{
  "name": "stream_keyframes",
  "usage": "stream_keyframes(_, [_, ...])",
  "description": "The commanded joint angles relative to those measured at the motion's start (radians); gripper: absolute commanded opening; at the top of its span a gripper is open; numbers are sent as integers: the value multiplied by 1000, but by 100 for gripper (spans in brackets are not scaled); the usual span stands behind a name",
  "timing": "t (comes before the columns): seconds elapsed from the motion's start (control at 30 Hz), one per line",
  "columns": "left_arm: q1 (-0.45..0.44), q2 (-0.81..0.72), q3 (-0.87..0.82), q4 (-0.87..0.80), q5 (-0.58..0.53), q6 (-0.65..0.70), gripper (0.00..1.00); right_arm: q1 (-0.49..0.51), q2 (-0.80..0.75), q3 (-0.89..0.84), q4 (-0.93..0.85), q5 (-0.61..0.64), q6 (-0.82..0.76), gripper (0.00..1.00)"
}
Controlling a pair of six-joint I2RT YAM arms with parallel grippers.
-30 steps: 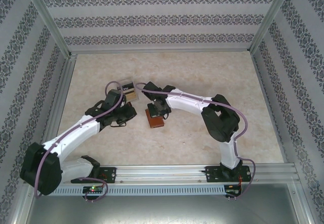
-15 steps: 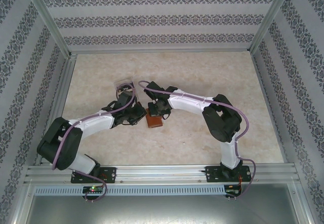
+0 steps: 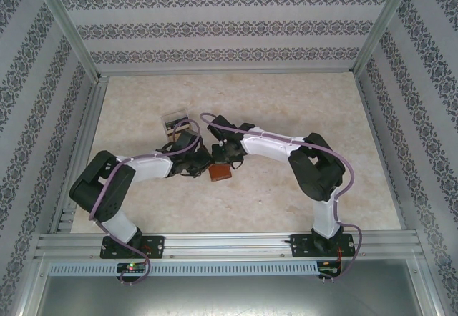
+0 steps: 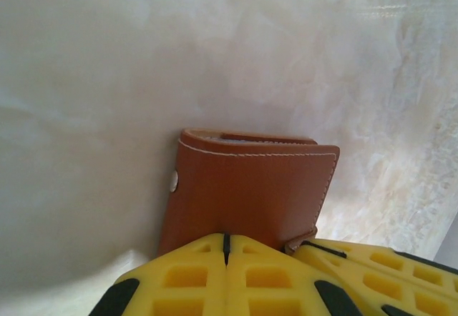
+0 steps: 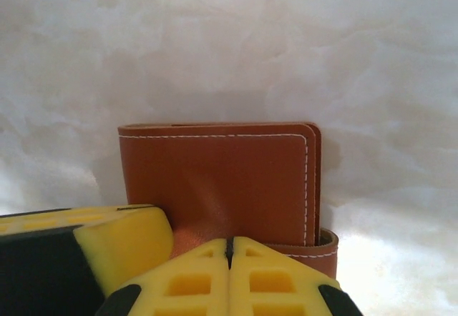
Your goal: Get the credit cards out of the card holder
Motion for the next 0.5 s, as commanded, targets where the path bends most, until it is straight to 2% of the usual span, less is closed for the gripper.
stream_keyframes(0.0, [-16, 57, -1, -154, -61, -23, 0, -16, -70, -41, 51, -46, 36, 0])
stream_keyframes(0.2, [-16, 72, 32, -252, -101, -1, 0, -49, -126, -98, 55, -49, 37, 0])
stream_keyframes(0.47, [-16, 73, 49, -262, -100, 25, 0, -81, -195, -159, 42, -32, 29, 0])
